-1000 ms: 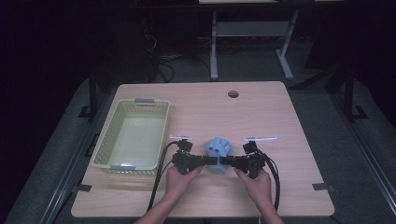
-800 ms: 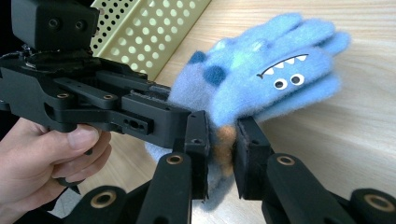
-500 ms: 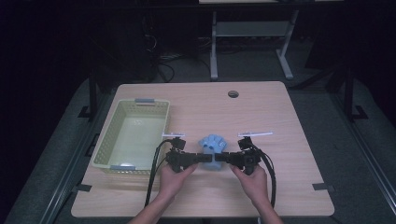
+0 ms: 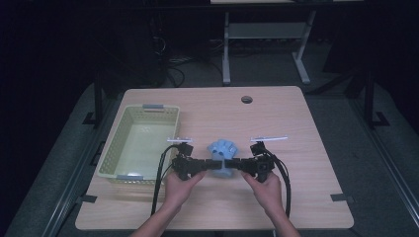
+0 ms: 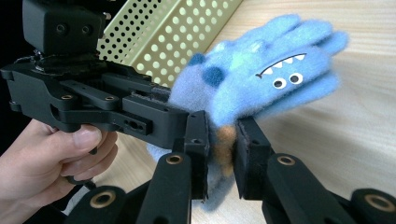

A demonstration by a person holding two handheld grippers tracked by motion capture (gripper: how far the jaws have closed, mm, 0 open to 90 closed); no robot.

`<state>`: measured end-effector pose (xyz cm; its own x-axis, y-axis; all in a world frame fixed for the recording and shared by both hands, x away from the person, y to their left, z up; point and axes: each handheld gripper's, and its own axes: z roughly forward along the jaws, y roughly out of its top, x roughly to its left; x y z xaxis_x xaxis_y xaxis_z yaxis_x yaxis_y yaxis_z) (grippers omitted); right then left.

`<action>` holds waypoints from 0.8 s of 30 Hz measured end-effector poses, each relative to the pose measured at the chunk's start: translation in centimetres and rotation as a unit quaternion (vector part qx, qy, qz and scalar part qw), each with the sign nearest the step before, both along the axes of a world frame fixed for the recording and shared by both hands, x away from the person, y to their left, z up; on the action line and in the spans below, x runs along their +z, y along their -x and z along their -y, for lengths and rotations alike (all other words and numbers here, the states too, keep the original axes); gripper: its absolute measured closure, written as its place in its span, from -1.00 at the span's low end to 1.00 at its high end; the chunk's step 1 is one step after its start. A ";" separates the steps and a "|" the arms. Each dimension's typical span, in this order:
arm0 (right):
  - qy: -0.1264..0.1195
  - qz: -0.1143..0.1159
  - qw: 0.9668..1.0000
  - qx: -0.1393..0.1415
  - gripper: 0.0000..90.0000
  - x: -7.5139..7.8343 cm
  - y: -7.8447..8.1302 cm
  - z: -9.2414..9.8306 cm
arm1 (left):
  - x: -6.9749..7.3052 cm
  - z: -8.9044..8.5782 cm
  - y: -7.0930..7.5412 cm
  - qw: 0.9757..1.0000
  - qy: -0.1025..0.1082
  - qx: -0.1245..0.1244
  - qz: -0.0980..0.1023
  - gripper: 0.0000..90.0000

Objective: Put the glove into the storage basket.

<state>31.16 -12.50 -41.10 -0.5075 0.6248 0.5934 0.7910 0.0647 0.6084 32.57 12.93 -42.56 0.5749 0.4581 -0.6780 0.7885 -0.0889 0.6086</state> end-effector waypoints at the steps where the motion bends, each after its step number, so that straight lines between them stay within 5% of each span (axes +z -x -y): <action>1: 0.002 0.002 1.000 0.002 0.71 0.2 0.0 -0.1 | 0.2 -0.1 0.0 1.000 0.002 0.000 -0.002 0.55; 24: 0.001 0.015 0.999 0.030 0.72 2.9 -1.3 -2.8 | 2.7 -3.1 -0.5 1.000 0.004 0.008 0.007 0.55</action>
